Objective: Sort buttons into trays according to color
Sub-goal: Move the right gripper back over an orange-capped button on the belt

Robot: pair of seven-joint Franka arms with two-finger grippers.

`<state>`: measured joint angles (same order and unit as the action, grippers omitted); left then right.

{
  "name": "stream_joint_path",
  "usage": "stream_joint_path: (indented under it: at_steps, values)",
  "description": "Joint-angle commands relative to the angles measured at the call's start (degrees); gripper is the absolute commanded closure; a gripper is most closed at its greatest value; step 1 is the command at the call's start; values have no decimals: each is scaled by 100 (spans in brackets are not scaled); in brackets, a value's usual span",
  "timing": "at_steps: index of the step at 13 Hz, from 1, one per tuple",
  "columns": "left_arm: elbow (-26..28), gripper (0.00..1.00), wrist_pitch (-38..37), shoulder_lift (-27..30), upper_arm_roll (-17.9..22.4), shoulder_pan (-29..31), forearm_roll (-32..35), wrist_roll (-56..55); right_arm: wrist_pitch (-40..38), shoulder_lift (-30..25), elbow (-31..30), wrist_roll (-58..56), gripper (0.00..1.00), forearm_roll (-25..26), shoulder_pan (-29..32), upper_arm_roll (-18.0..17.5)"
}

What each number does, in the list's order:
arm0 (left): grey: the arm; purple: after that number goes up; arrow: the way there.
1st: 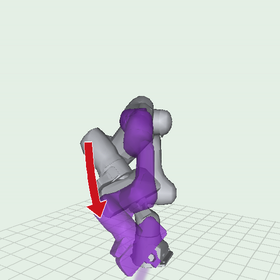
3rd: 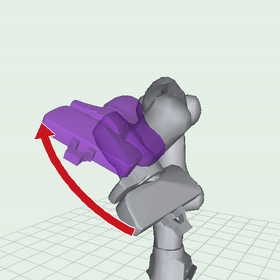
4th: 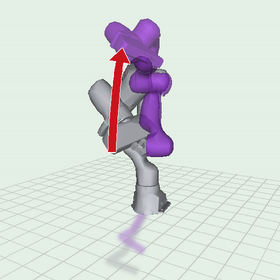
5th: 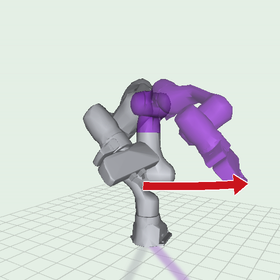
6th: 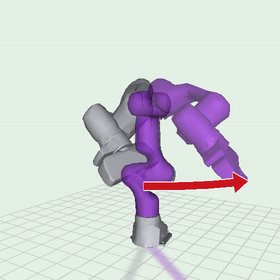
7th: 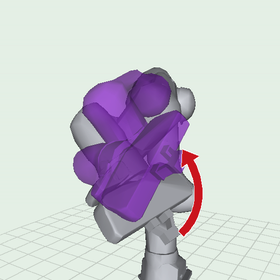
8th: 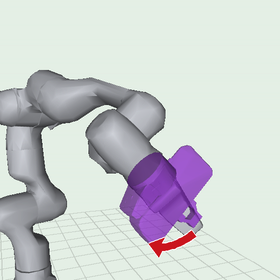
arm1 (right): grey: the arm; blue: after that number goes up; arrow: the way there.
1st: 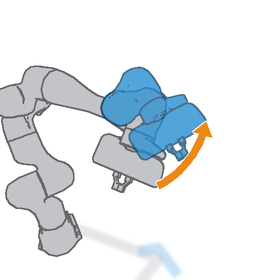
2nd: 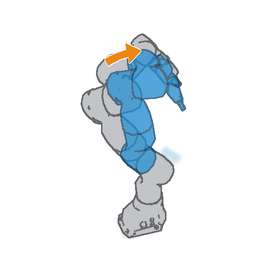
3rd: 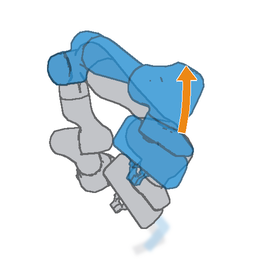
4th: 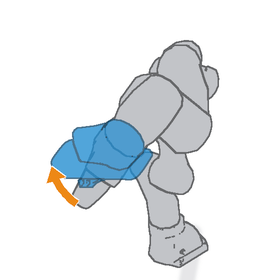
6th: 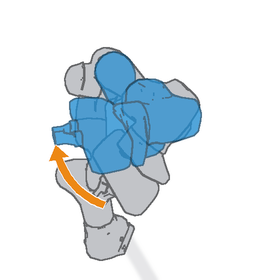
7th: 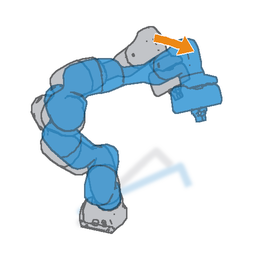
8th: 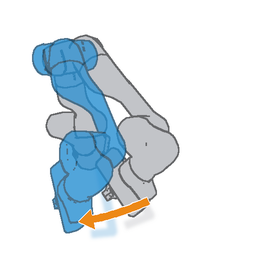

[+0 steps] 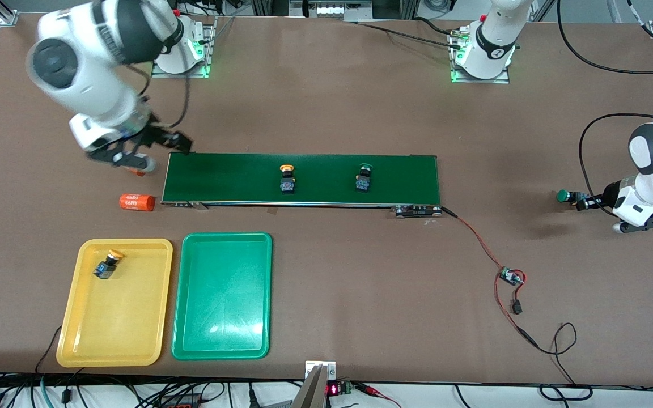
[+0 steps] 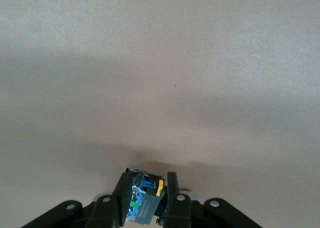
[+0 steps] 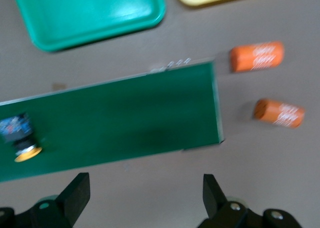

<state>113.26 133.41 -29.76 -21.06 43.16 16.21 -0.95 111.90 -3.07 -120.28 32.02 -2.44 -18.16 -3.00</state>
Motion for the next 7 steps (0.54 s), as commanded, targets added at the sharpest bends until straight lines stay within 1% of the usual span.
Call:
stream_joint_path:
  at_steps: [1, 2, 3, 4, 5, 7]
  values:
    - [29, 46, -87, 146, 23, -10, 154, -160, 698, -114, -539, 777, 0, 15, -844, 28]
    - [29, 37, -95, 146, 23, -18, 163, -125, 980, -71, -689, 831, 0, 50, -1117, 28]
    - [29, 33, -226, 146, 23, -18, 171, 92, 1261, -1, -803, 875, 0, 51, -1259, 28]
    - [-14, 27, -497, 163, 23, -44, 163, 556, 1455, 43, -865, 876, 0, 59, -1295, 28]
    - [-41, 26, -656, 181, 23, -36, 163, 1048, 1648, 131, -883, 884, 0, 59, -1348, 28]
    - [11, 25, -746, 190, 31, 8, 163, 2250, 1930, 280, -884, 885, 0, 59, -1375, 28]
